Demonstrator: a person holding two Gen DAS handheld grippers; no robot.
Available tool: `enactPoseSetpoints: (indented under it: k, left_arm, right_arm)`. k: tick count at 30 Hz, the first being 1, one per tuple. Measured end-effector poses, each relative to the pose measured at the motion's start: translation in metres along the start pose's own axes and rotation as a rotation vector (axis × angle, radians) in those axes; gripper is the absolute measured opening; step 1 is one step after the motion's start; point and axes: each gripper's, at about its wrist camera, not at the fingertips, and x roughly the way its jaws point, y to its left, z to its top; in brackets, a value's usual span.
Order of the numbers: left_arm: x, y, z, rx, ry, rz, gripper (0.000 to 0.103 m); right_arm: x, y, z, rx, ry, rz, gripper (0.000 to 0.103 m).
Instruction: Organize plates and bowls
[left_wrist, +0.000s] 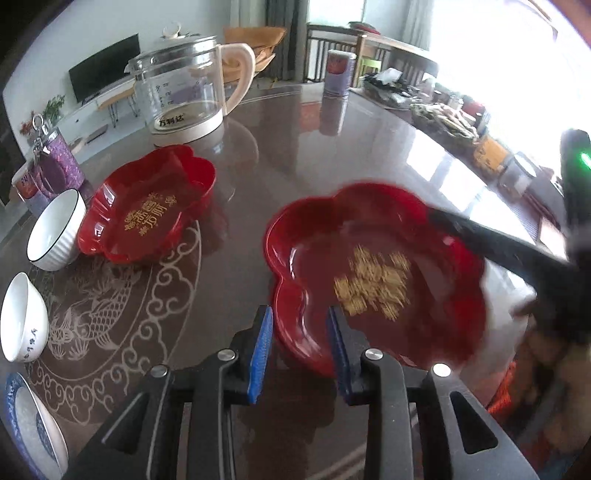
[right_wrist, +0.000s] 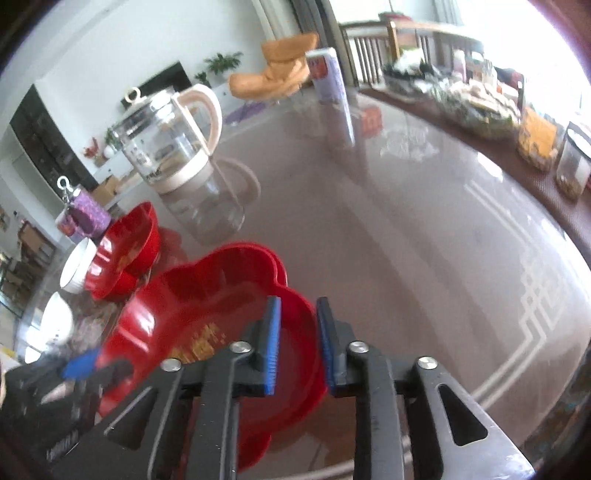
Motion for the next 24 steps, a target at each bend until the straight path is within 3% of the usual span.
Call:
enactPoseSetpoints:
  k: [2,4,5,6,8,12,17,24]
  left_arm:
    - [-0.012,-0.001,-0.008,0.007,-0.032,0.003,0.040]
    - [-0.025,0.004,-0.015,-0.012,-0.082,0.012,0.061]
    - [-0.034,0.010,-0.020,-0.035,-0.121,0.027,0.076]
    - [-0.039,0.016,-0.023,-0.053,-0.146,0.040,0.086]
    - [-0.049,0.032,-0.032,-0.111,-0.207,0.080,0.088]
    - [-0.049,0.065,-0.050,-0.199,-0.246,0.176,0.088]
    - [-0.029,0.097,-0.075,-0.299,-0.184,0.233,0.088]
    - [-0.027,0.119,-0.096,-0.385,-0.164,0.258,0.088]
  right_arm:
    - [-0.008,0.000,0.002,0.000,-0.057,0.009,0.037]
    - [-0.023,-0.001,0.003,0.019,-0.130,0.017,0.056]
    - [-0.030,-0.002,0.003,0.029,-0.163,0.026,0.060]
    - [-0.037,-0.002,0.002,0.035,-0.194,0.038,0.062]
    - [-0.048,-0.002,-0.002,0.044,-0.229,0.053,0.062]
    - [-0.063,0.002,-0.020,0.082,-0.244,0.123,0.063]
    - [-0.073,0.028,-0.045,0.025,-0.236,0.178,0.065]
    - [-0.068,0.072,-0.057,-0.187,-0.230,0.128,0.065]
